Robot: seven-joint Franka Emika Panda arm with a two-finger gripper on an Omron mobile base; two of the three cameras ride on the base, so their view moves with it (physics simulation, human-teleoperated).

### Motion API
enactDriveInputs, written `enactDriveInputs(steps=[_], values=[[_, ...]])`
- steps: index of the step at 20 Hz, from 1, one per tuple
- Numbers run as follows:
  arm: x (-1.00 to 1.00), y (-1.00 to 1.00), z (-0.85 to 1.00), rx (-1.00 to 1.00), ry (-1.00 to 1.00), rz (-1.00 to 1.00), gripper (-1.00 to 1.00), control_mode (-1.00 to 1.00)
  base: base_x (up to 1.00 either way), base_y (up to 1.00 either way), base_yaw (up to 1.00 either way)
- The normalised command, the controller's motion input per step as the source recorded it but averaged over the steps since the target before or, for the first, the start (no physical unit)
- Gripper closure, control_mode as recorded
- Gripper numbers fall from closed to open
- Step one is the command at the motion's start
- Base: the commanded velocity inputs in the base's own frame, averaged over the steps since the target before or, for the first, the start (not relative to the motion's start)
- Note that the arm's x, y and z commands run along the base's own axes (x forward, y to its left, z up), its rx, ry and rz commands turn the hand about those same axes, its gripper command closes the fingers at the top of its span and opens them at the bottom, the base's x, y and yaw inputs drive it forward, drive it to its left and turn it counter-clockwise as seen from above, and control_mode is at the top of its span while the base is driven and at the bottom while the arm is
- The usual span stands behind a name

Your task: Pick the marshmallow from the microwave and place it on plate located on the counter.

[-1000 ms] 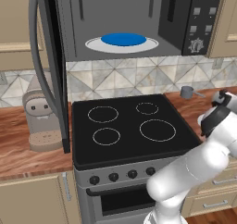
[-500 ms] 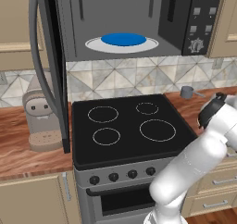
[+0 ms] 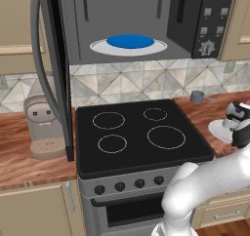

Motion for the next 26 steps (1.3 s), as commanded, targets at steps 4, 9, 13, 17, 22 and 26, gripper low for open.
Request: enactDriveInputs(steps=[4, 9, 13, 17, 22, 26], values=[[0.12, -0.04, -0.31, 0.00, 0.00, 0.00, 1.00, -1.00, 0.00, 0.00, 0.00], [0.09, 0.00, -0.22, 0.00, 0.00, 0.00, 1.00, -1.00, 0.00, 0.00, 0.00], [0.12, 0.00, -0.04, 0.00, -0.01, 0.00, 1.00, -1.00, 0.00, 0.00, 0.00], [0.12, 0.00, 0.00, 0.00, -0.02, 0.00, 1.00, -1.00, 0.00, 0.00, 0.00], [0.17, 0.00, -0.14, 0.00, 0.00, 0.00, 1.00, -1.00, 0.00, 0.00, 0.00], [0.03, 0.00, -0.20, 0.00, 0.00, 0.00, 1.00, -1.00, 0.00, 0.00, 0.00]])
